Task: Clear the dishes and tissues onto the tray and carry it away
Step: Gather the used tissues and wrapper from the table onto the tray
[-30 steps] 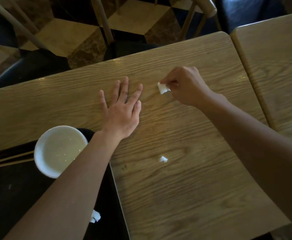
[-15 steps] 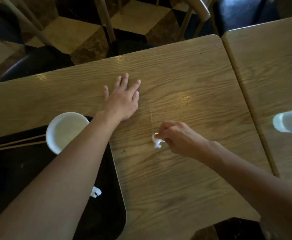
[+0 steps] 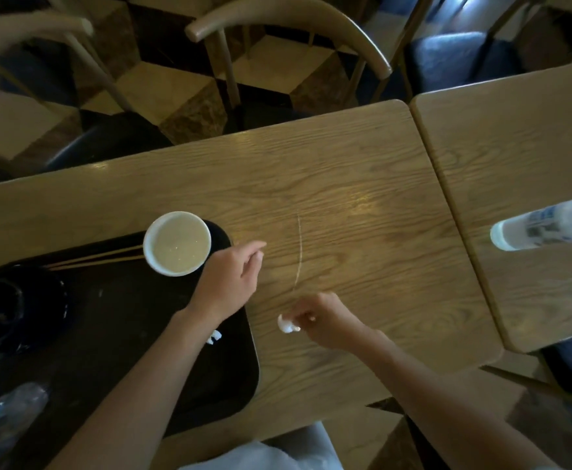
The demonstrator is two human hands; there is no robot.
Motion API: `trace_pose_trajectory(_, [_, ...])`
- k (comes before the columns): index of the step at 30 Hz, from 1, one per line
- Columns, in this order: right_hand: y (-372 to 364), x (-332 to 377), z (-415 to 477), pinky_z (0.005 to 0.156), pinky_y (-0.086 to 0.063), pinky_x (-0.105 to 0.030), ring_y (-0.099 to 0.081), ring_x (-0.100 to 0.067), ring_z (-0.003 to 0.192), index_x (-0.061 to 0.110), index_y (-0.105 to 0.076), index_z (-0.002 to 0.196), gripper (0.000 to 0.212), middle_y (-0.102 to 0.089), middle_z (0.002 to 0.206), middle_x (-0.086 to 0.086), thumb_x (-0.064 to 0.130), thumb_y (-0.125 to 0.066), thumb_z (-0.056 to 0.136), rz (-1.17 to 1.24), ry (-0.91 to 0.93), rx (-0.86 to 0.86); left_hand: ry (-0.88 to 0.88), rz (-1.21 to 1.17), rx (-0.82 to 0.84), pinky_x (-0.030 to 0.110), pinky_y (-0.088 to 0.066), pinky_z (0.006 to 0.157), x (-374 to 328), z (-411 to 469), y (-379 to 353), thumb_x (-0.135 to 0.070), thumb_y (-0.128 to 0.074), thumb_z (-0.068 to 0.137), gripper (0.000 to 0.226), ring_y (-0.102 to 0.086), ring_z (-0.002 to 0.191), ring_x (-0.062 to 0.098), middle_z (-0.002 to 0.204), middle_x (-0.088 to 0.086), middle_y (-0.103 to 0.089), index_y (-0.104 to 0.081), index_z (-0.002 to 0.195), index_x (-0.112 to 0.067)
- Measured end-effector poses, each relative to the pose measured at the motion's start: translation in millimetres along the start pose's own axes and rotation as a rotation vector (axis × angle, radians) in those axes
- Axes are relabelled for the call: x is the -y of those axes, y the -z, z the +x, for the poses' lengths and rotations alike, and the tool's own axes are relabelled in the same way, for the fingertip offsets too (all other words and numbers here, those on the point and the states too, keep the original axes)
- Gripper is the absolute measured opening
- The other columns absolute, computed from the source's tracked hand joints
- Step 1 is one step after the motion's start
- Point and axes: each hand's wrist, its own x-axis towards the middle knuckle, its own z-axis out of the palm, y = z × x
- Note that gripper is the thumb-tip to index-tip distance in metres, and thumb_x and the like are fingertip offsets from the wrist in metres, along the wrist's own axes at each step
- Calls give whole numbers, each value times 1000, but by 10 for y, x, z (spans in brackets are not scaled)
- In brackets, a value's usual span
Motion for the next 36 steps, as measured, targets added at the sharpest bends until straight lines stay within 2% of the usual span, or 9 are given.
trace_pose_trajectory(4, [441,-71,324,85,-59,-27,-72,-6,90,22,-82,101,22,-80,99,3,8,-72,87,137,-198,-345,17,45,-24,32,-56,92,206,-274,62,-13,-57,101,29,-69,107,13,116,5,-75,-70,126,-9])
trace_pose_trajectory(7, [824,-125,748,87,-57,-30,-72,-14,93,20,-82,103,25,-80,99,0,6,-69,87,89,-234,-469,4,133,85,36,-47,107,240,-186,-60,-9,-53,101,35,-60,125,21,133,9,-67,-65,134,-7])
trace_pose_trajectory(12, [1097,-205,1338,88,-47,-21,-69,-17,103,18,-82,102,27,-79,107,-3,2,-65,87,-114,-159,-419,54,510,236,48,-19,123,190,172,-329,-11,-50,97,57,-22,152,27,166,9,-27,-40,153,-16])
trace_pose_trajectory(15, [1090,-206,1482,90,-51,-28,-69,-20,104,15,-82,99,28,-78,109,-3,-1,-63,88,-228,-54,-348,65,674,261,59,-12,120,202,164,-412,-19,-54,92,64,-17,154,24,168,7,-20,-38,154,-22])
trace_pose_trajectory(19, [1066,-226,1479,87,-54,-32,-69,-22,102,14,-83,95,25,-78,105,-3,-2,-66,87,-296,5,-282,96,649,295,61,-10,119,243,150,-395,-16,-52,92,69,-11,155,20,170,2,-15,-32,157,-25])
trace_pose_trajectory(23, [878,-232,1283,79,-47,-20,-72,-22,98,11,-82,97,25,-78,104,-7,-6,-67,86,-321,57,-236,131,611,320,59,-10,122,208,178,-384,-14,-48,93,68,-11,155,21,170,2,-14,-31,158,-25])
trace_pose_trajectory(27, [652,-196,988,81,-57,-36,-72,-27,93,7,-81,96,27,-77,100,-11,-11,-65,82,-299,153,-213,137,572,311,56,-12,123,189,139,-401,-14,-48,93,71,-9,156,23,170,3,-12,-26,160,-23])
trace_pose_trajectory(30, [384,-137,720,81,-58,-37,-72,-25,91,9,-81,99,29,-76,100,-10,-10,-67,82,-287,153,-212,123,477,256,48,-13,124,191,-3,-406,-9,-47,93,73,-10,155,18,170,1,-15,-24,160,-22])
trace_pose_trajectory(36, [-181,-12,197,78,-59,-36,-71,-23,87,10,-82,99,33,-75,97,-9,-12,-68,80,-194,125,-180,-36,193,19,44,-40,115,352,-638,-224,0,-57,96,45,-47,140,24,145,10,-58,-60,139,-8])
